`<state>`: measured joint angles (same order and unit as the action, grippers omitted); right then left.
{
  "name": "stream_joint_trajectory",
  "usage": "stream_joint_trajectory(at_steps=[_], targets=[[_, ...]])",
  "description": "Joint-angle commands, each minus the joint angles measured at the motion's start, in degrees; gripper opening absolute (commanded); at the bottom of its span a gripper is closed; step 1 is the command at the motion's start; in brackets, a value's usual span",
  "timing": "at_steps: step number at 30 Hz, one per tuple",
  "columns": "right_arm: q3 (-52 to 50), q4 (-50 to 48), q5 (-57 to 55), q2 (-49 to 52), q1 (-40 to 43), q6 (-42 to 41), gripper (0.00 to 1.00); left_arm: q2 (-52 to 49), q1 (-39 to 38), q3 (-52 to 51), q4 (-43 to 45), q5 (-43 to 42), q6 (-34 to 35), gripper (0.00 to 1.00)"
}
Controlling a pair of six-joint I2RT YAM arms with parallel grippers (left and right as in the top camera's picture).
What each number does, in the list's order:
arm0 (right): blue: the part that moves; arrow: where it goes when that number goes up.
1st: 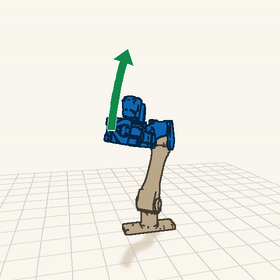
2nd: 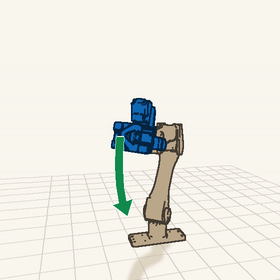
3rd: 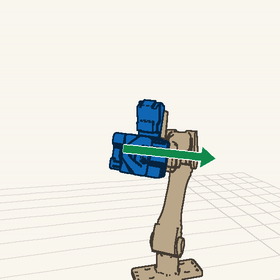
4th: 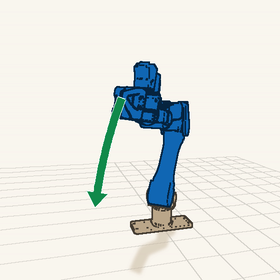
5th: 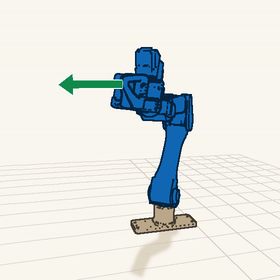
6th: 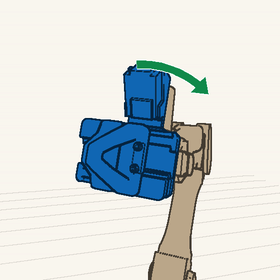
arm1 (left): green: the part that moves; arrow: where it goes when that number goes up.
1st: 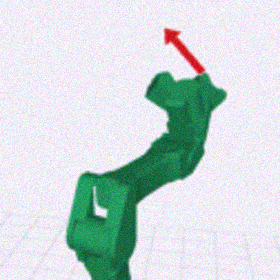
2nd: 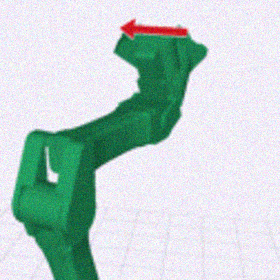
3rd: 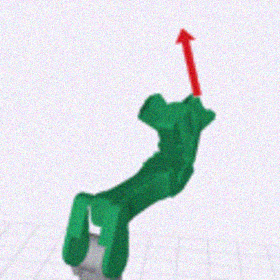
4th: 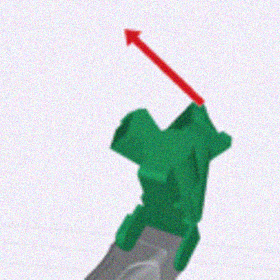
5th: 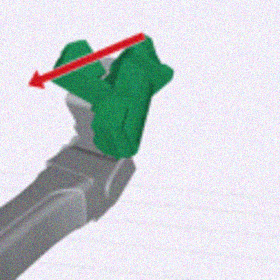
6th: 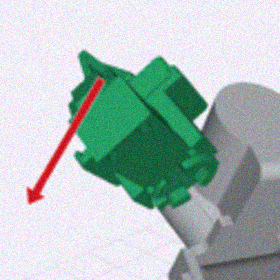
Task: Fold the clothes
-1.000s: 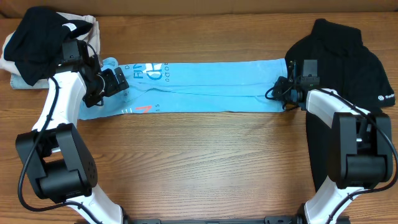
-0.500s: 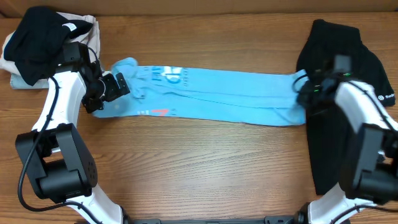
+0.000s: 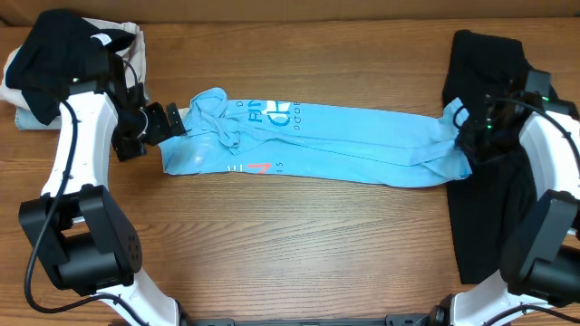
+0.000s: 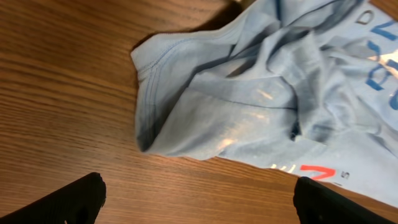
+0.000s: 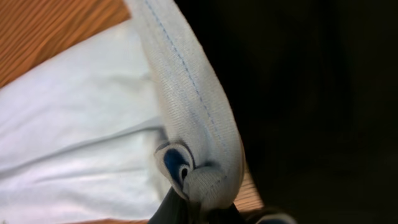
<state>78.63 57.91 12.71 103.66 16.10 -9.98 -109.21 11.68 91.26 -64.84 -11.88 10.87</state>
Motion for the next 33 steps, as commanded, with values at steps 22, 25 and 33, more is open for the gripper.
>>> stream_joint_trajectory(at_steps=[22,25,33], targets=[[5.86,-10.82,-1.31,-0.68,-36.46,-12.83,0.04,0.46,0.28,3.85,-1.44,-0.85,-3.23,1.0],[5.86,-11.89,-1.38,-0.37,-38.03,-12.83,0.04,0.46,0.28,3.85,-1.42,-0.85,-3.23,1.0],[5.88,-12.44,-1.49,-0.35,-38.42,-13.27,0.04,0.46,0.28,3.82,-1.6,-0.85,-3.23,1.0]])
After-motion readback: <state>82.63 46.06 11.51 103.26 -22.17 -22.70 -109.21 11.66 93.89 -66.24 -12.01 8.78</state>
